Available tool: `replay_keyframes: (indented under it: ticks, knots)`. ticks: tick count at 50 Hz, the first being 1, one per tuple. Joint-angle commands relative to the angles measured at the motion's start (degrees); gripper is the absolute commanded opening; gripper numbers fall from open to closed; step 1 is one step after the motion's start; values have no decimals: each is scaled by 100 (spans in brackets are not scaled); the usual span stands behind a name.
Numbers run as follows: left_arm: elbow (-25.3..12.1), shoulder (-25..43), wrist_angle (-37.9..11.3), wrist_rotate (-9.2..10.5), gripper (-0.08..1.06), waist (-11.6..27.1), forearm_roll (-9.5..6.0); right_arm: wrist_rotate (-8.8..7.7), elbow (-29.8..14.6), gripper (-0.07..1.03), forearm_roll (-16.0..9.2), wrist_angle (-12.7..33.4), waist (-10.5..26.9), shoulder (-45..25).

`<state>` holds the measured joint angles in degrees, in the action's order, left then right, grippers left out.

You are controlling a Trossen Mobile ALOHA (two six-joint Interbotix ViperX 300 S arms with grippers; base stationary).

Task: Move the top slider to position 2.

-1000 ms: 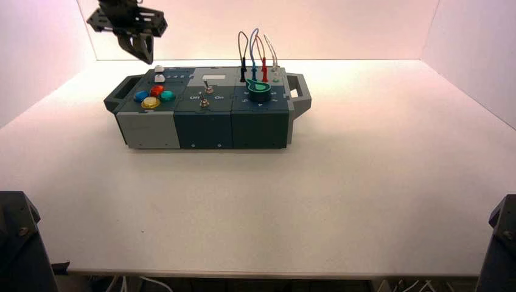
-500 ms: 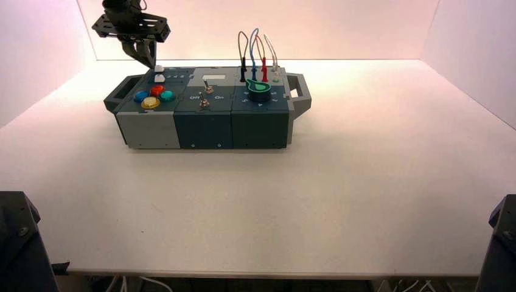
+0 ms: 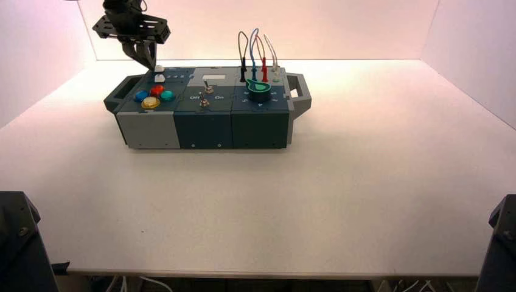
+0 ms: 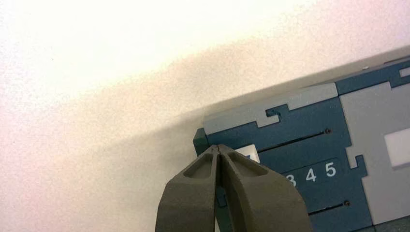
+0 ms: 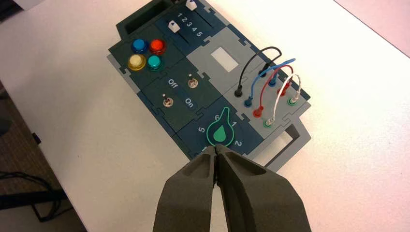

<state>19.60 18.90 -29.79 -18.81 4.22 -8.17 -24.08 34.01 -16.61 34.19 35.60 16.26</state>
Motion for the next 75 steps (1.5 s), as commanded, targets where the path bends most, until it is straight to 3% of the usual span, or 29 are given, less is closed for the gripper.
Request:
replay_keyframes:
  ticks: [1, 10, 33, 44, 55, 75]
  knots:
    - [-149, -141, 0, -79, -3, -26, 9, -26, -79, -2, -18, -44, 26, 53]
    - [-167, -176, -35, -79, -3, -44, 62, -35, -70, -2, -18, -44, 26, 44]
    - [-220, -211, -202, -35, -3, -202, 26, -26, -70, -2, -18, -44, 26, 44]
    - [-264, -211, -299, 62, -3, -132, -105, -26, -79, -2, -18, -44, 26, 44]
    - [-308, -193, -387, 167, -3, -35, -105, -26, -70, -2, -18, -44, 26, 44]
    - [-334, -26, -387, 176, -3, 105, -97, -26, -62, -2, -18, -44, 26, 44]
